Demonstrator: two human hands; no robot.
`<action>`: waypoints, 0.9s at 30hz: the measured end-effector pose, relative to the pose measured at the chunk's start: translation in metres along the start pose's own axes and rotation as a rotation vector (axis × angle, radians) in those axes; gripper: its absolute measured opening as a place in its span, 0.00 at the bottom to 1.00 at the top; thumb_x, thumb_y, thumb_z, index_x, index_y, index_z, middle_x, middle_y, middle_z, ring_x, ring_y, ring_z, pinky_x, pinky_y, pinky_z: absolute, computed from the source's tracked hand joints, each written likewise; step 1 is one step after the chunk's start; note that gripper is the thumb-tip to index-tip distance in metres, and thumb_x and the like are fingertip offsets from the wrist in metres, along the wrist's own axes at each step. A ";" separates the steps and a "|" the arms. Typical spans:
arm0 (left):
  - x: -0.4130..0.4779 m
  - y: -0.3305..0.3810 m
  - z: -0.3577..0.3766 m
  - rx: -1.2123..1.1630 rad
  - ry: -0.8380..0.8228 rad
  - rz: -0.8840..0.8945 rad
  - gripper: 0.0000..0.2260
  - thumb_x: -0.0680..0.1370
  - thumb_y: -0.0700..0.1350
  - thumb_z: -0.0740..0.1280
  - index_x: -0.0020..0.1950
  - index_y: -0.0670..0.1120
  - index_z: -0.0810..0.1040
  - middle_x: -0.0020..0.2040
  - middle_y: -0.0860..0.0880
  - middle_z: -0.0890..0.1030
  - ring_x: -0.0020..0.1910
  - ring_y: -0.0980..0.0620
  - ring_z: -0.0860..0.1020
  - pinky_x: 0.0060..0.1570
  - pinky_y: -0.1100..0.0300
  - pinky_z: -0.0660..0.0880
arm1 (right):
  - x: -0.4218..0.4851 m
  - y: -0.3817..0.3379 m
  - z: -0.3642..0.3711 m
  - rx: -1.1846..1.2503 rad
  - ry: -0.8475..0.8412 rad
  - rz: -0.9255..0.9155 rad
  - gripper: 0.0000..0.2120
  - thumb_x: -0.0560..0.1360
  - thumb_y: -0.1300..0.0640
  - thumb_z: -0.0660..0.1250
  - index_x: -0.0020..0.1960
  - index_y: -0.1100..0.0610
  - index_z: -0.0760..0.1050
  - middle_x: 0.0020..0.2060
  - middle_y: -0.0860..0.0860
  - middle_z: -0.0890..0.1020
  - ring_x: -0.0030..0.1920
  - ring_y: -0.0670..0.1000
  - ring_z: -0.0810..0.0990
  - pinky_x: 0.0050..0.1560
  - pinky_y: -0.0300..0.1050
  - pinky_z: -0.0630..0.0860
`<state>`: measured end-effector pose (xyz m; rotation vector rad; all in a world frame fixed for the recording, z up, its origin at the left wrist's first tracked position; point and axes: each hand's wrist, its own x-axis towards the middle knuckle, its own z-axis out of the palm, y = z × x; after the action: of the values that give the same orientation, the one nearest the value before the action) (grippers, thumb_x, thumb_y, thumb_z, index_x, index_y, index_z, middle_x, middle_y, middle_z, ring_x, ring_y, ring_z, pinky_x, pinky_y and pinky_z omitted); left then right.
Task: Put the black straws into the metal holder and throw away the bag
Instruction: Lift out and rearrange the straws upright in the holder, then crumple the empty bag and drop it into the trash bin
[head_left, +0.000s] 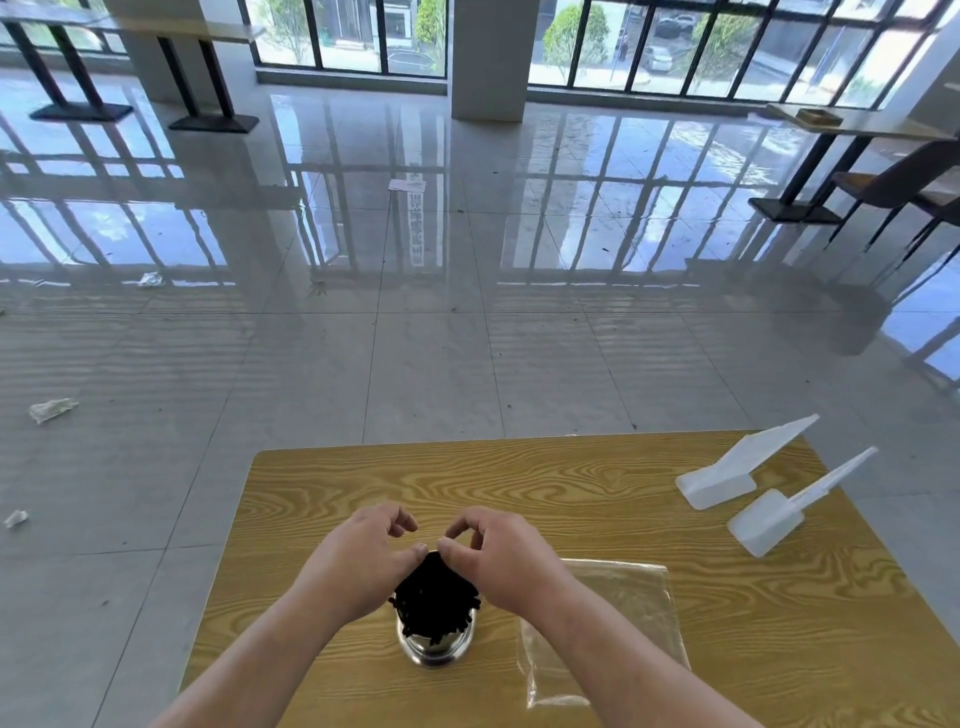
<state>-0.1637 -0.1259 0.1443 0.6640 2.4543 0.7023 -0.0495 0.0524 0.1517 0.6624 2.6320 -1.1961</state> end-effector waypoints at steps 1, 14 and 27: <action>0.000 0.002 0.001 -0.003 -0.006 0.001 0.09 0.76 0.61 0.71 0.53 0.64 0.75 0.56 0.63 0.78 0.50 0.63 0.78 0.41 0.66 0.72 | 0.001 0.003 -0.002 0.003 0.010 0.008 0.14 0.79 0.36 0.68 0.57 0.43 0.82 0.41 0.45 0.85 0.41 0.45 0.83 0.42 0.48 0.82; 0.016 0.046 0.031 0.143 0.030 0.160 0.21 0.76 0.64 0.69 0.67 0.61 0.72 0.71 0.58 0.74 0.74 0.53 0.67 0.71 0.53 0.68 | -0.008 0.068 -0.029 0.054 0.095 0.110 0.16 0.79 0.39 0.70 0.62 0.46 0.79 0.42 0.45 0.83 0.40 0.44 0.80 0.41 0.43 0.78; 0.034 0.101 0.097 0.238 -0.097 0.296 0.23 0.78 0.63 0.68 0.71 0.58 0.72 0.74 0.57 0.72 0.76 0.54 0.66 0.74 0.57 0.63 | -0.040 0.140 -0.063 0.050 0.130 0.276 0.26 0.74 0.38 0.69 0.70 0.45 0.76 0.58 0.42 0.78 0.55 0.43 0.79 0.50 0.41 0.79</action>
<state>-0.1018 0.0024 0.1203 1.1429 2.3949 0.4726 0.0519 0.1676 0.1129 1.1061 2.5093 -1.1752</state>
